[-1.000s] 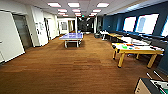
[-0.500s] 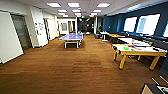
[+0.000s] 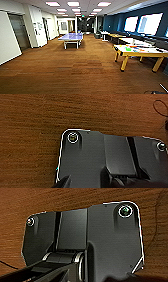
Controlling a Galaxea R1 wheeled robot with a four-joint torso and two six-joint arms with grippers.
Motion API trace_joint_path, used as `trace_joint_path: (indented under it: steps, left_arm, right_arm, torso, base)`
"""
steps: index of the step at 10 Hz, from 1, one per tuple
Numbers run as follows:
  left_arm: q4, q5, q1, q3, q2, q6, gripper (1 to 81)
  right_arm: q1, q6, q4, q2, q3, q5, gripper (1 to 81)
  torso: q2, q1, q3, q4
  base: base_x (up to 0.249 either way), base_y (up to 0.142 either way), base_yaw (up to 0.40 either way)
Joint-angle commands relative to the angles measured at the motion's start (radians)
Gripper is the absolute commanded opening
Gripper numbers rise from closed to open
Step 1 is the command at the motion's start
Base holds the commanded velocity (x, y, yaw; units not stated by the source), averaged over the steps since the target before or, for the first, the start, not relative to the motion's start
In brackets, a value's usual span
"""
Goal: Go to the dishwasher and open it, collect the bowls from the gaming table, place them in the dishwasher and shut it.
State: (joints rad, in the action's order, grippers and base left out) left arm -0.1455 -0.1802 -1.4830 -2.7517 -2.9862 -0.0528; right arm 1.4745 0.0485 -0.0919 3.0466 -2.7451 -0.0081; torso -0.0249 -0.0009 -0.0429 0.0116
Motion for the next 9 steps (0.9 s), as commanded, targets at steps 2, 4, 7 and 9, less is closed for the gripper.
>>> trace_joint_path:
  steps: [2,4,7,9]
  left_arm:
    - [0.004,0.042,0.057,-0.003,0.004,-0.002,81.1]
    - [0.004,0.042,0.057,-0.003,0.001,-0.002,81.1]
    - [0.006,0.042,0.057,-0.003,0.001,-0.002,81.1]
    - [0.004,0.044,0.057,-0.003,0.001,-0.004,81.1]
  right_arm:
    - [-0.059,0.002,0.0,0.0,0.001,-0.053,81.1]
    - [-0.059,0.002,0.0,-0.001,0.001,-0.053,81.1]
    - [-0.061,0.002,0.0,-0.001,0.001,-0.053,81.1]
    - [-0.059,0.002,0.0,-0.001,0.001,-0.053,81.1]
  torso:
    - [0.0,0.001,0.0,0.0]
    - [0.0,0.001,0.0,0.0]
    - [0.0,0.001,0.0,0.0]
    - [0.0,0.001,0.0,0.0]
  base:
    - [0.242,0.0,0.0]
    - [0.244,0.0,0.0]
    - [0.245,0.0,0.0]
    - [0.245,0.0,0.0]
